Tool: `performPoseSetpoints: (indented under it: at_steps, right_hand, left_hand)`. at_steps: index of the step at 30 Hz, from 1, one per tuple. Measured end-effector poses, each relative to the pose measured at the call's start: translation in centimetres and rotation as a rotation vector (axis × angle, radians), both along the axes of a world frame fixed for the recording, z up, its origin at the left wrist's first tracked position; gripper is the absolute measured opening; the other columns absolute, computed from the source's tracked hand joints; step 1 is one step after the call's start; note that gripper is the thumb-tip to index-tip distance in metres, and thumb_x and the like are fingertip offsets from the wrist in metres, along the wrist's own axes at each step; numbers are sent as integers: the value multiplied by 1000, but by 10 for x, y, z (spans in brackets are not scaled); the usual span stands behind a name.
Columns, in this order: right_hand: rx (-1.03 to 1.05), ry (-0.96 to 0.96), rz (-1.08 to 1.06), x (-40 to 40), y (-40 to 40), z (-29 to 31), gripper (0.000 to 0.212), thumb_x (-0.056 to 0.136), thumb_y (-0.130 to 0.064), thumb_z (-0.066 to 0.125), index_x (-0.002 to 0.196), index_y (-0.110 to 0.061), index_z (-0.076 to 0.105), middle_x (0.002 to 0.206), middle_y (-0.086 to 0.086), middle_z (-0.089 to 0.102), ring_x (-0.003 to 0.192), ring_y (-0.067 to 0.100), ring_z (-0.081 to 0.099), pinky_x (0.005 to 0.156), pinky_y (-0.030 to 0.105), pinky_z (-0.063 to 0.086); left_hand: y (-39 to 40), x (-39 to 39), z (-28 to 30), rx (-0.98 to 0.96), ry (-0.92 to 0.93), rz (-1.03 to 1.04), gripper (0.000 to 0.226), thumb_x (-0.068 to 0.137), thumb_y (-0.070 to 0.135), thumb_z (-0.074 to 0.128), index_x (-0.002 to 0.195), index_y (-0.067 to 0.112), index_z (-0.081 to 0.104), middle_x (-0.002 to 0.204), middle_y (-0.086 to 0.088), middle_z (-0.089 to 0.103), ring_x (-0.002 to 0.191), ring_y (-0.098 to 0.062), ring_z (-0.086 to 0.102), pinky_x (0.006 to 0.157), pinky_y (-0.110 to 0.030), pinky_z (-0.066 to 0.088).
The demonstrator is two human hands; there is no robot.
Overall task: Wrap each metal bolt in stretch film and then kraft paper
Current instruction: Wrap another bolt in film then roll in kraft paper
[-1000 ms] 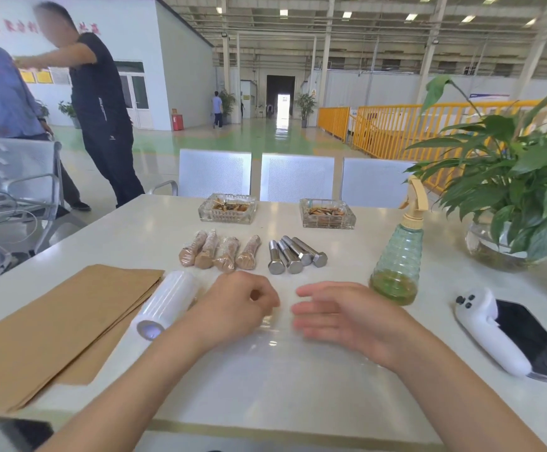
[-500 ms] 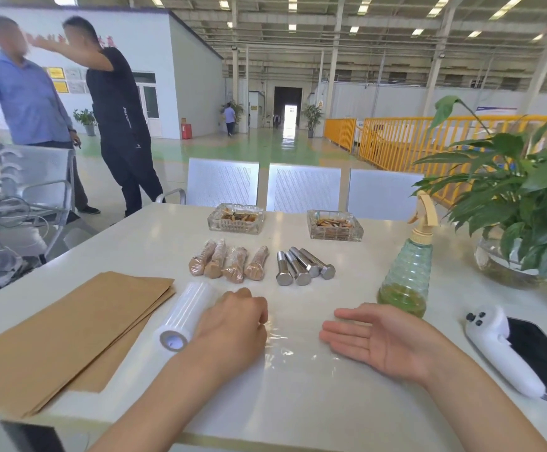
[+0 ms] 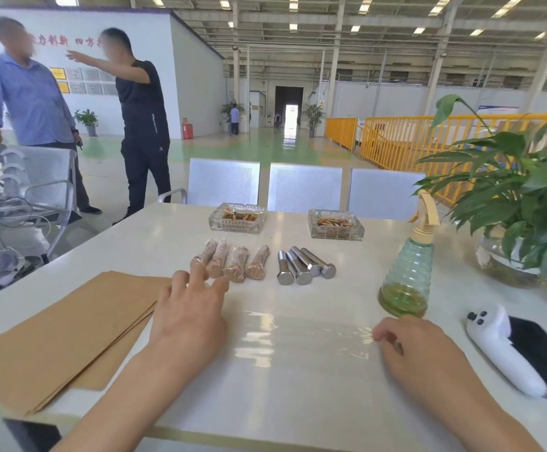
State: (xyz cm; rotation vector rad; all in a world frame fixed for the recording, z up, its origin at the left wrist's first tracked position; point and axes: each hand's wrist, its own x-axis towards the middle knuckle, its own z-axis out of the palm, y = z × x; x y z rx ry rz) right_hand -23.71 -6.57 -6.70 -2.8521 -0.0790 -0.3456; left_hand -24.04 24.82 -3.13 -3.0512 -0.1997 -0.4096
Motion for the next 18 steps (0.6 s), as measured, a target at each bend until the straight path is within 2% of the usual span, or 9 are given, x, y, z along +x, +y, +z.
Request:
performPoseSetpoints:
  at_steps: [4, 7, 12, 18]
  right_hand:
    - [-25, -59, 2, -6, -1, -7, 23, 101, -28, 44, 107, -45, 57, 108, -23, 53, 106, 3, 43, 77, 25, 44]
    - [-38, -61, 0, -11, 0, -9, 22, 102, -29, 45, 109, -45, 58, 110, -23, 54, 108, 4, 45, 77, 24, 43]
    - [4, -107, 22, -17, 0, -14, 24, 102, -27, 49, 112, -44, 62, 112, -24, 55, 105, 5, 45, 80, 24, 42]
    - [66, -133, 30, -19, -1, -17, 24, 101, -24, 51, 110, -40, 67, 109, -26, 57, 104, 4, 42, 80, 24, 38]
  left_hand:
    - [9, -3, 1, -38, -19, 48, 62, 95, 28, 52, 150, 40, 25, 145, 2, 26, 133, -25, 34, 105, -35, 39]
    - [11, -5, 0, -13, 6, 41, 55, 95, 26, 51, 144, 40, 32, 140, 3, 29, 126, -23, 40, 100, -34, 42]
    - [10, -6, -11, 46, -28, 8, 51, 93, 26, 52, 139, 42, 36, 145, 5, 23, 128, -22, 37, 98, -32, 41]
    - [16, -7, -16, 18, -77, -24, 58, 91, 44, 56, 144, 46, 32, 154, 3, 15, 141, -25, 25, 107, -35, 36]
